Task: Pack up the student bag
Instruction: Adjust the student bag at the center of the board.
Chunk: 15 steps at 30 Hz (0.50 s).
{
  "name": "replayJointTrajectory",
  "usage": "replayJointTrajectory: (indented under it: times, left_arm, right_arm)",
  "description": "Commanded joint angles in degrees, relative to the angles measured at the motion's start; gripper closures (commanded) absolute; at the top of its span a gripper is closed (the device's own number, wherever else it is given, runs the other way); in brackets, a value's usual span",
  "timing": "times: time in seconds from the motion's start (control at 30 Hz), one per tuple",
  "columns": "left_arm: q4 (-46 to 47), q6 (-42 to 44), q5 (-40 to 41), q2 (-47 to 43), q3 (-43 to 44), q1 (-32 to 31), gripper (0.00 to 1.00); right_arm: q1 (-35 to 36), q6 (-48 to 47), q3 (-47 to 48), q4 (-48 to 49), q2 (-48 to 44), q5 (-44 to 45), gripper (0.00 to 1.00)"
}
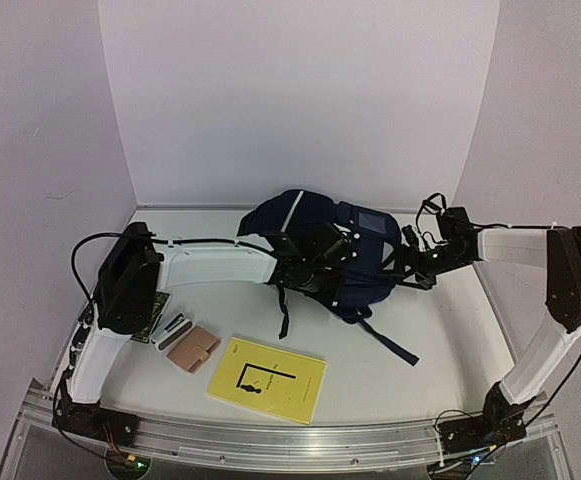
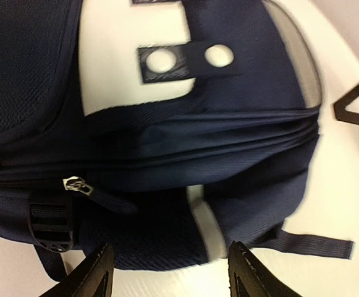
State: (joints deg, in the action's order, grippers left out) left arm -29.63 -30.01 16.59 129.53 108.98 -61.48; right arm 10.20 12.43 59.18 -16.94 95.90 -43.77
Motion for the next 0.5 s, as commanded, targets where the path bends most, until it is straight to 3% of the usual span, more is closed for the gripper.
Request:
replayJointTrajectory:
  times: [0.0,0.33,0.47]
  left_arm:
    - [-6.9,-3.2,5.0,3.5,6.4,0.4,0.39]
    - [-10.9,-5.5,9.3,7.9,10.1,1.2,0.46]
    - [-9.3,-4.5,10.9,7.8,10.1,2.1,0.51]
  right_arm:
    - [0.1,2.8,-0.2,4.2,3.7,-1.0,0.12]
    - [2.8,5.3,-0.8,8.4,8.3,-2.0,0.19]
    - [3.1,6.5,-0.8,9.5,9.4,-0.5,0.30]
